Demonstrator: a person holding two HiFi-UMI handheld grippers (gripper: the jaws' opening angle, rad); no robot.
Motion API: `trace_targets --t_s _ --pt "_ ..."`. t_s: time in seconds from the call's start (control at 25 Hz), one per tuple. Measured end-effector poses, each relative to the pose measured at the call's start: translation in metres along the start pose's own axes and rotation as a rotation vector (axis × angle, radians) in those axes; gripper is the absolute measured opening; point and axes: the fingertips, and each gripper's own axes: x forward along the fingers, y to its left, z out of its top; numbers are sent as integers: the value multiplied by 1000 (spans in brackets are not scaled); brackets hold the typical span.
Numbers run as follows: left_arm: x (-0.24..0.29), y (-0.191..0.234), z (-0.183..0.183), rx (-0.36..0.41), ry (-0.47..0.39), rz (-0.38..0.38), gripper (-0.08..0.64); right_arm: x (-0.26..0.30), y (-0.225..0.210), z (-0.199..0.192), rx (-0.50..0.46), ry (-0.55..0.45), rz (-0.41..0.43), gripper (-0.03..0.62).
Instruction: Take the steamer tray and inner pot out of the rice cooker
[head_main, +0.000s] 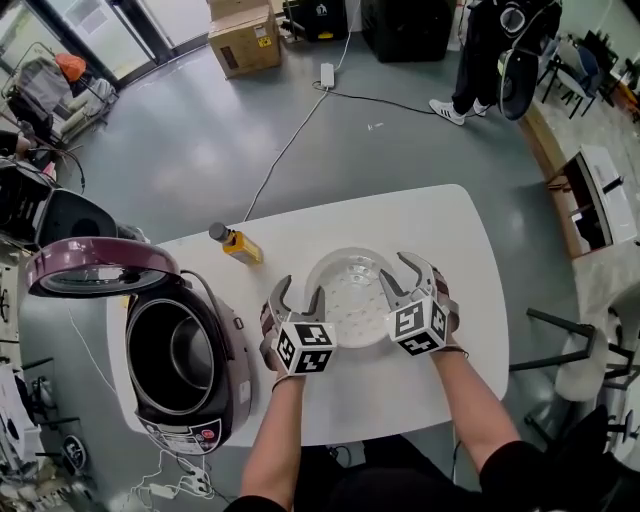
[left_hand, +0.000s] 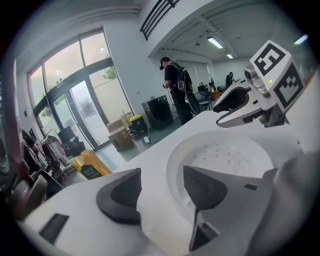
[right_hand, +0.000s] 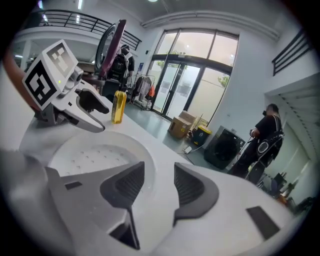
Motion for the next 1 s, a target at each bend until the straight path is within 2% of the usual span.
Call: trace_targets --t_s 0.2,0.24,0.48,0.68,0.76,0.84,1.0 --pt "-69 21 58 -75 -149 -2 383 -60 -11 73 41 -124 -25 206" --pt "-85 26 71 -83 -185 -7 404 -73 -13 90 45 -151 -29 235" --pt "-188 54 124 -76 -353 13 445 -152 -6 185 63 -360 -48 344" --pt "-246 89 120 -110 -386 35 533 -206 9 244 81 -466 -69 433" --pt "-267 103 111 -144 -398 39 592 -220 22 261 107 -513 -55 504" --pt "-287 119 99 -192 -413 41 594 -228 39 272 144 -562 -26 580" --pt "-318 155 71 -264 -434 62 594 -232 77 291 174 -583 43 592"
